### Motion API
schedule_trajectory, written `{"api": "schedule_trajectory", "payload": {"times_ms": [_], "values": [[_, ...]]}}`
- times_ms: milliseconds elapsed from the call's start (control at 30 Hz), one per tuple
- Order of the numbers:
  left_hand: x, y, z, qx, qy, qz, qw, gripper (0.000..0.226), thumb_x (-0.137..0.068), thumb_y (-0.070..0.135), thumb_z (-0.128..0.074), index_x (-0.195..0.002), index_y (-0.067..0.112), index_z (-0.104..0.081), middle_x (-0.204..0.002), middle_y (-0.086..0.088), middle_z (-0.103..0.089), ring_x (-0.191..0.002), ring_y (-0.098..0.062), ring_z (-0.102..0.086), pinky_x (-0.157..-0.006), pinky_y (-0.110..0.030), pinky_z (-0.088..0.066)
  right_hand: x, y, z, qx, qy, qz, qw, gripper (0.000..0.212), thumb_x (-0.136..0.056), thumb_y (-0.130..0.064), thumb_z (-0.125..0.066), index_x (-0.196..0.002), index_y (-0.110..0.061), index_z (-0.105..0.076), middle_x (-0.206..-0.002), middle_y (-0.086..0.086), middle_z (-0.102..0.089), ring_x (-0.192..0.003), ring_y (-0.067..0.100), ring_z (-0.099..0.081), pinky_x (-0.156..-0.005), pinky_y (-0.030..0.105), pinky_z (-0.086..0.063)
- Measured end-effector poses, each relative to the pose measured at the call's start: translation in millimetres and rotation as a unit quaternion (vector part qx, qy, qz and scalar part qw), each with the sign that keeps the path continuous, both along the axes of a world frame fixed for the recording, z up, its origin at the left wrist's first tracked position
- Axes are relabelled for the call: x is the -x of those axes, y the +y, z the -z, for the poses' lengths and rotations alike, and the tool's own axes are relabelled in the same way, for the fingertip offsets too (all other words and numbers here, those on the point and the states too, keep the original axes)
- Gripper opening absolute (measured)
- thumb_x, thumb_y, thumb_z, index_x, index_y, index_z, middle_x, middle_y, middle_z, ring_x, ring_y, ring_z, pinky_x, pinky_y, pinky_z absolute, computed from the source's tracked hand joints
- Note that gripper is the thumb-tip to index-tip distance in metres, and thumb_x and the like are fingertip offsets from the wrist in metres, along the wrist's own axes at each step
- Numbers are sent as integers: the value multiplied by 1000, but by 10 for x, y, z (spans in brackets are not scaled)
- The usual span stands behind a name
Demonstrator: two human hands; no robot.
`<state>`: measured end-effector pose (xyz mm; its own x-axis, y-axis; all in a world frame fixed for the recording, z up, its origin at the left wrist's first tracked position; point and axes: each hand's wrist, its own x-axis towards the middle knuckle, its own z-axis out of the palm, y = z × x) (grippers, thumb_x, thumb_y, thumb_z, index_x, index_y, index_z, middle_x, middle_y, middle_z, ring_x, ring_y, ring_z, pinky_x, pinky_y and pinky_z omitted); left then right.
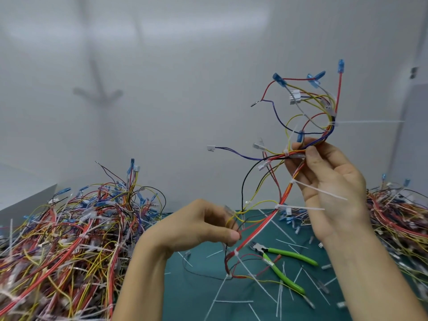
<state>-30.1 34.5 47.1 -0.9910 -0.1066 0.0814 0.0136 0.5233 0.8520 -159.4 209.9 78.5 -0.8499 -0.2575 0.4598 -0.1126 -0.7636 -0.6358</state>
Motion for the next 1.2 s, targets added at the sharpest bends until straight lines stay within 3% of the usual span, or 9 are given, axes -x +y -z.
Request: {"api": "schedule_trajectory", "payload": {"times_ms": [67,200,300,433,533,600,733,933,1200], "values": [[-19,-15,-1,3,0,-13,1000,13,-90,19,-71,-92,6,-71,-90,-6,-73,-85,-12,-63,-91,-40,-49,7,2,-2,2,0,1,1000,17,-98,-3,-52,-99,-10,-67,-87,4,-75,-84,17,-74,-74,25,-59],[-78,-4,-20,-7,-36,32,999,35,-79,18,-80,-103,-1,-64,-100,-5,-75,-94,-14,-69,-86,-22,-52,6,-3,4,8,-5,5,1000,16,-98,-3,-52,-101,-9,-67,-88,5,-74,-84,17,-74,-75,26,-59],[-75,18,-33,67,-58,19,996,42,-73,10,-86,-100,-4,-57,-103,-10,-74,-97,-19,-70,-81,-15,-51,-3,-13,13,4,-4,2,1000,16,-98,-3,-52,-101,-9,-67,-88,4,-75,-85,17,-74,-75,26,-59],[2,30,1,87,-59,-24,994,30,-77,11,-82,-97,2,-61,-93,-17,-72,-80,-17,-66,-77,-35,-52,-12,-17,13,0,-1,2,1000,16,-98,-4,-53,-102,-9,-67,-88,4,-75,-86,17,-74,-76,27,-59],[30,-29,42,110,-45,-61,991,15,-86,23,-75,-93,10,-71,-83,-4,-71,-75,-9,-58,-78,-32,-47,-2,-9,-1,7,-6,4,1000,15,-98,-3,-53,-101,-9,-66,-86,4,-75,-82,16,-73,-76,27,-59],[41,-78,84,113,-38,-102,988,21,-89,33,-70,-94,13,-71,-86,-2,-72,-77,-8,-59,-83,-33,-49,1,-6,-9,12,-11,3,1000,15,-98,-3,-52,-100,-8,-66,-85,4,-74,-82,16,-73,-75,27,-59],[50,-132,142,31,-14,-158,987,19,-94,30,-64,-93,11,-65,-98,-12,-74,-92,-24,-71,-91,-43,-54,-14,-15,-7,10,-14,7,1000,16,-99,-3,-52,-99,-11,-67,-85,2,-75,-83,15,-73,-77,27,-60],[70,-172,117,-47,72,-242,966,12,-95,12,-62,-84,10,-66,-87,-18,-74,-75,-28,-75,-65,-30,-61,-34,-23,2,6,-15,6,1000,15,-98,-4,-54,-100,-11,-67,-85,2,-76,-82,15,-73,-76,27,-60],[57,-130,10,-161,222,-283,919,13,-97,8,-59,-89,10,-69,-78,-11,-71,-63,-15,-70,-60,-23,-58,-65,-100,42,-7,-15,-14,1000,17,-98,-3,-53,-98,-11,-68,-87,3,-77,-81,15,-73,-73,26,-59]]}}
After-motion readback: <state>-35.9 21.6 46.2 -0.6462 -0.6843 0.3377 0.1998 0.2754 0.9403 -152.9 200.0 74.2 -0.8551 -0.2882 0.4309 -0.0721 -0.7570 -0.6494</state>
